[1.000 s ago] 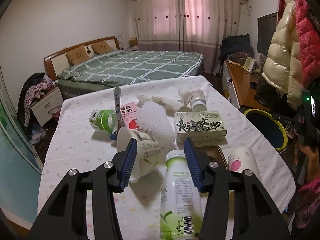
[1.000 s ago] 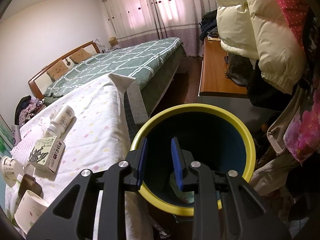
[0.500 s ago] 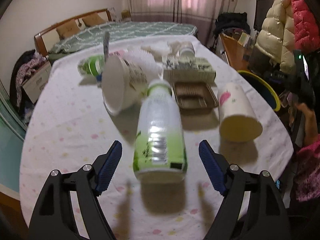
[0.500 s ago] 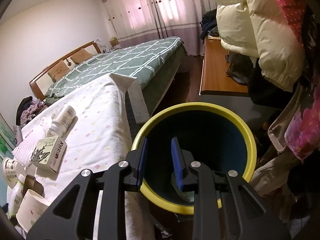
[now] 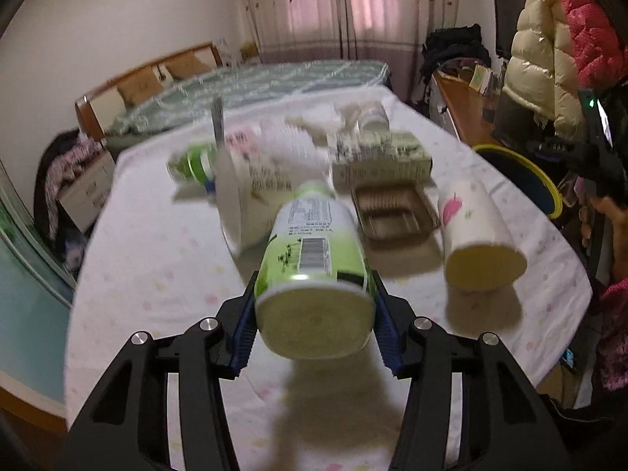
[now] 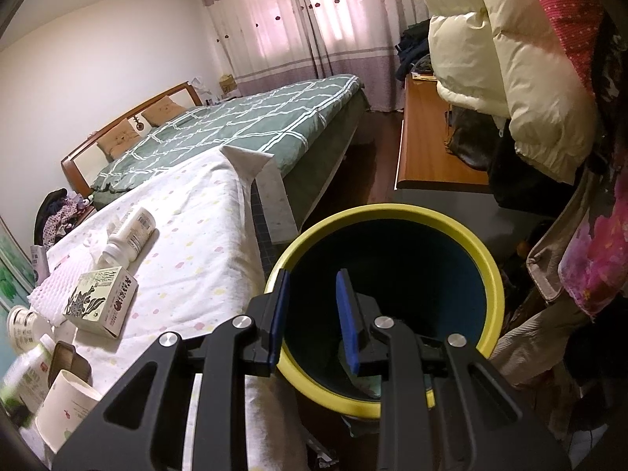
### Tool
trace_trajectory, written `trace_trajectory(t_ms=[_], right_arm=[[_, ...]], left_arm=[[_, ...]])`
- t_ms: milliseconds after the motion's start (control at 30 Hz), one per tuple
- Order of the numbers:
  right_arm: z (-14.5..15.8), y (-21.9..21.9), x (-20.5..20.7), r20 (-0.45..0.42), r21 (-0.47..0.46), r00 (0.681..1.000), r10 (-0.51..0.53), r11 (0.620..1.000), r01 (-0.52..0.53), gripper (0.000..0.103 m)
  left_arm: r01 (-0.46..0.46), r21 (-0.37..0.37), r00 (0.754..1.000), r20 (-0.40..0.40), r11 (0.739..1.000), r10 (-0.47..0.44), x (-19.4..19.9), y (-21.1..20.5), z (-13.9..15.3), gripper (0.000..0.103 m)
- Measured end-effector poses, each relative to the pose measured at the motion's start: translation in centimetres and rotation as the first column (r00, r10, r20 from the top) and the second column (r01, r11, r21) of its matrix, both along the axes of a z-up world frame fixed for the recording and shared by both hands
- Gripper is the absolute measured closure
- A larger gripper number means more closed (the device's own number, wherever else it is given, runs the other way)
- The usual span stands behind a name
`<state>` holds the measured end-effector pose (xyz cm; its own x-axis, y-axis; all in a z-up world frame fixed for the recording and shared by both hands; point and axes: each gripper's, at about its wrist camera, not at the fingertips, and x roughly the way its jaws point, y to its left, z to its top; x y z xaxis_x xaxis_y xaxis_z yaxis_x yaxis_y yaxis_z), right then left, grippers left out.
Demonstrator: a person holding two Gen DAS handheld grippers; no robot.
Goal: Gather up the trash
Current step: 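Carry the bottle with the left tool over the bin and drop it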
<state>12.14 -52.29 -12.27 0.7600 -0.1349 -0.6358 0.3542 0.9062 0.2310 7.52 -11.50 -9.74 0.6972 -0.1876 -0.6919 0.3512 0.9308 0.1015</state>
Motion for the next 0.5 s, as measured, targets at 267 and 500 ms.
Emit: trace_trajectory(t_ms=[267, 500], right_arm=[[0.0, -0.2, 0.3, -0.006, 0.003, 1.000, -0.001, 1.000, 0.001, 0.079], [0.1, -0.7, 0.2, -0.003, 0.001, 1.000, -0.009, 1.000, 0.009, 0.079]], left_arm=[[0.038, -0.002, 0.996, 0.081, 0.999, -0.037, 2.6, -0.9, 3.5, 0.051], [0.041, -0.041, 0.994, 0.105, 0.998, -0.037, 6.4, -1.8, 5.1, 0.051]])
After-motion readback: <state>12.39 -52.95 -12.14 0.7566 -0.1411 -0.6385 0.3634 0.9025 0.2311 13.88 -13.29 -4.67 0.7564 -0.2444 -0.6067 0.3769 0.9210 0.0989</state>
